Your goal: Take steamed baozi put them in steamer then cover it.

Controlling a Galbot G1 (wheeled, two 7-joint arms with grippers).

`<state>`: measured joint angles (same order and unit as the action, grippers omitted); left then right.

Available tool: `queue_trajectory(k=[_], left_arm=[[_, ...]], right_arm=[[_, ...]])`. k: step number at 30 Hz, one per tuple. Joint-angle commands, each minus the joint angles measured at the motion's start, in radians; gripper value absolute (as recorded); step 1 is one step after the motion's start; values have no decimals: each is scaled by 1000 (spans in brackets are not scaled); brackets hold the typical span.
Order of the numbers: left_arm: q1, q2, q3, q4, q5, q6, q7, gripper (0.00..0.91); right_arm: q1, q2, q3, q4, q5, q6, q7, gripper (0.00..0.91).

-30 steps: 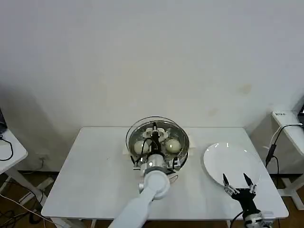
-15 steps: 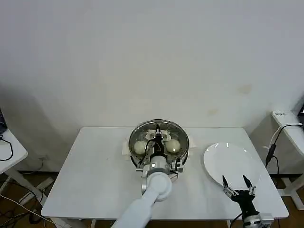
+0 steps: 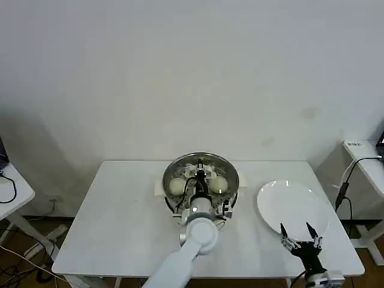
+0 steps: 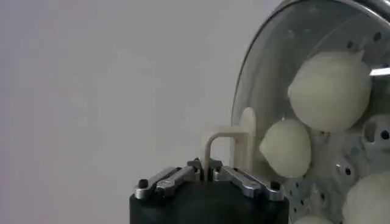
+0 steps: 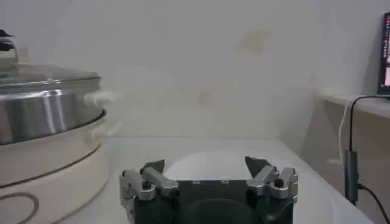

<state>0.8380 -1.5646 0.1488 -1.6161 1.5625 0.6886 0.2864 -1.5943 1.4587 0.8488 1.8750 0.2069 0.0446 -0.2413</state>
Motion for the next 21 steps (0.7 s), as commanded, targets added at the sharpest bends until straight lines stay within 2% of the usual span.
queue_trajectory(k=[1, 13, 14, 15, 16, 21], left_arm=[[0, 1, 2, 5, -3, 0, 10, 0], [-9, -1, -4, 4, -28, -4, 22, 0], [-10, -1, -6, 4, -28, -7, 17, 40], [-10, -1, -8, 4, -28, -9, 7, 222], [-11, -1, -8, 9, -45, -14, -33, 907], [-14, 1, -19, -7, -49, -50, -7, 907]], right_arm=[[0, 1, -1, -5, -2, 4, 0, 907], [1, -2, -2, -12, -4, 8, 0, 907], [1, -2, -2, -13, -4, 8, 0, 907], [2, -2, -2, -13, -4, 8, 1, 907], [3, -2, -2, -13, -4, 8, 0, 907], [5, -1, -3, -16, -4, 8, 1, 907]])
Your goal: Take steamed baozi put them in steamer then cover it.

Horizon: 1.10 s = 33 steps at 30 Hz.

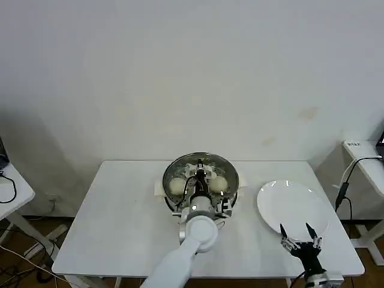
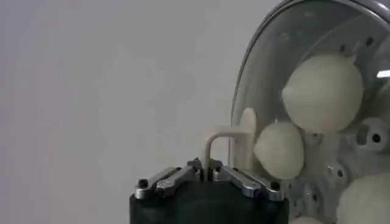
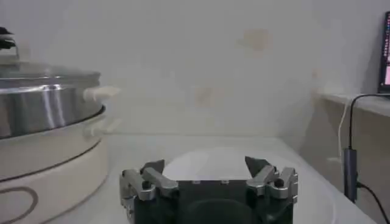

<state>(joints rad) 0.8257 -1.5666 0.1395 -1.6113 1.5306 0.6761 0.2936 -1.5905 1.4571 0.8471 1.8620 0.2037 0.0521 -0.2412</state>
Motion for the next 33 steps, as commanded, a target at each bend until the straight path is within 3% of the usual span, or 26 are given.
queue_trajectory(k=[1, 33], left_arm=[[-2, 3, -12, -12, -16, -34, -18, 907], [133, 100, -20, -300, -57, -96, -25, 907]], right_arm=[[1, 1, -1, -4, -1, 0, 1, 907], [-2, 0, -3, -21, -13, 9, 2, 907]])
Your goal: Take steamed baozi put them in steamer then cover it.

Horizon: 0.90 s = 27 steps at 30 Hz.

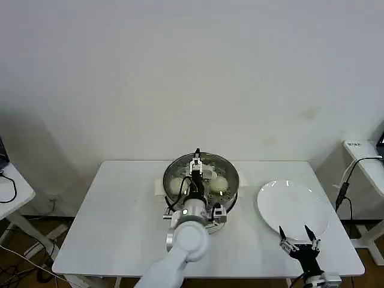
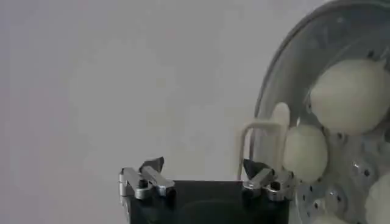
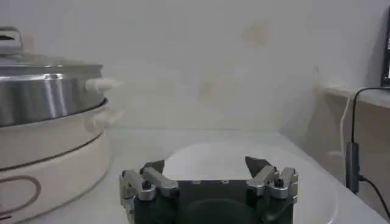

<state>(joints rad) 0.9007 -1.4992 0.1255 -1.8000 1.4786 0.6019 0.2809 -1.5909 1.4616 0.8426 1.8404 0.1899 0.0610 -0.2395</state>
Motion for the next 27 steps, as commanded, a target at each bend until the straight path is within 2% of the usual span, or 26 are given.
queue_trajectory(k=[1, 14, 21, 25, 27], left_arm=[[62, 36, -7, -115, -6, -24, -14, 907], [95, 53, -21, -103, -35, -38, -41, 907], [117, 79, -38, -163, -48, -38, -4, 907], [147, 98, -86, -223, -99, -52, -3, 907], [167, 110, -134, -266, -188, -81, 17, 907]], right_arm=[[-2, -5, 2, -1, 0, 0, 0, 907], [-8, -6, -2, 11, -1, 0, 0, 907], [-15, -8, -1, 13, -1, 6, 1, 907], [-18, -20, 2, 29, 43, 5, 5, 907], [-23, -25, 2, 49, 76, -1, 6, 907]])
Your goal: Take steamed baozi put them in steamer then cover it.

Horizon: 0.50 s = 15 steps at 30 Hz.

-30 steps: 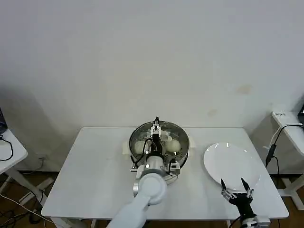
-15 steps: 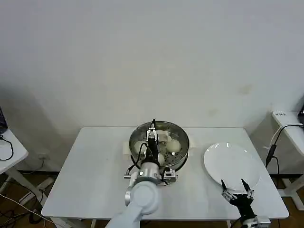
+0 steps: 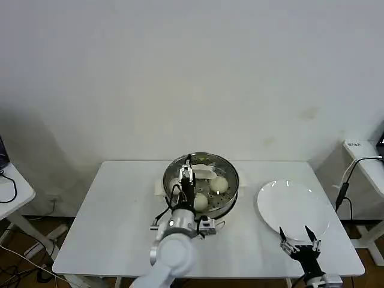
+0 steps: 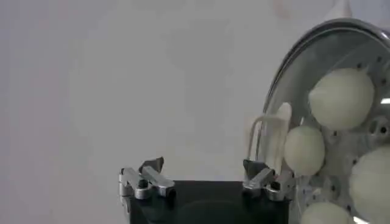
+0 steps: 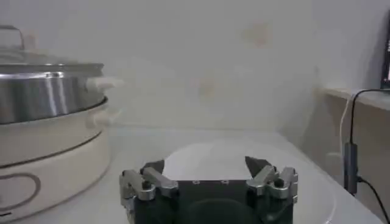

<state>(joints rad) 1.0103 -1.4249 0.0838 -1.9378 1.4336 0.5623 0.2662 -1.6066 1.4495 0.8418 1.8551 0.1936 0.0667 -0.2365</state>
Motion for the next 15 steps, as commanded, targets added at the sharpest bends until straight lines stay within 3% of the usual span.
queue_trajectory(k=[1, 8, 10, 15], left_arm=[[70, 40, -124, -155, -175, -60, 40, 907], [167, 90, -268, -349, -445, -61, 54, 907], [207, 100, -332, -387, -617, -55, 32, 907], [331, 102, -541, -398, -940, -77, -33, 907]], right_arm=[[-10, -17, 3, 44, 84, -10, 6, 907], [-25, -44, -22, 77, 144, -11, 8, 907], [-24, -52, -16, 84, 158, -16, 8, 907], [-27, -97, 7, 129, 202, -93, 35, 907]])
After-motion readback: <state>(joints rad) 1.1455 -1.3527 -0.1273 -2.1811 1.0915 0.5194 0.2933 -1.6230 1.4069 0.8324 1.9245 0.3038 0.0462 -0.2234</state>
